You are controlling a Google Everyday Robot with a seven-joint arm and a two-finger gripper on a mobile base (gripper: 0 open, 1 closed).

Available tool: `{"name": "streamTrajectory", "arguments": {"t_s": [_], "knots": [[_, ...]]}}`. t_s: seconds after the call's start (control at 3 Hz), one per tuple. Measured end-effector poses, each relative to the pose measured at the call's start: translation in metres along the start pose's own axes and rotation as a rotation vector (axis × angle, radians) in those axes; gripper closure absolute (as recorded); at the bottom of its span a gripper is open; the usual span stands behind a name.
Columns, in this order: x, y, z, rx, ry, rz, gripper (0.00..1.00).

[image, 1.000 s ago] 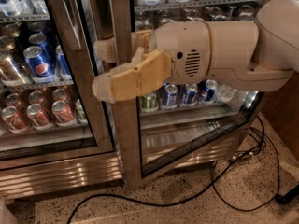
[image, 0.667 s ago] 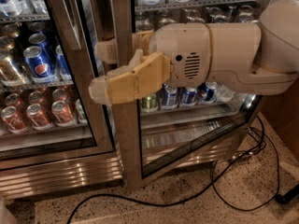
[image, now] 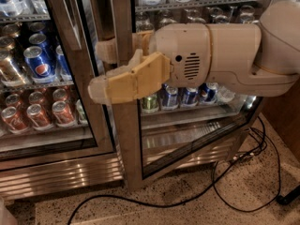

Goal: Open right fridge door

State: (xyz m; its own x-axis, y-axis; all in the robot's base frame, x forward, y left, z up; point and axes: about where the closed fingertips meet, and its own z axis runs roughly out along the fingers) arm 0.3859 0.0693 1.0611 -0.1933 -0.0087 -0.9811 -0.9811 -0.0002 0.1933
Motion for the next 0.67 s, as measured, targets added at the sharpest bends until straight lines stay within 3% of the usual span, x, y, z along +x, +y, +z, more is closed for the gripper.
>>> {"name": "streamTrajectory", "arguments": {"t_s": [0.67], "knots": [[0.0010, 0.0010, 0.0009, 0.019, -0.001, -0.013, 0.00]]}}
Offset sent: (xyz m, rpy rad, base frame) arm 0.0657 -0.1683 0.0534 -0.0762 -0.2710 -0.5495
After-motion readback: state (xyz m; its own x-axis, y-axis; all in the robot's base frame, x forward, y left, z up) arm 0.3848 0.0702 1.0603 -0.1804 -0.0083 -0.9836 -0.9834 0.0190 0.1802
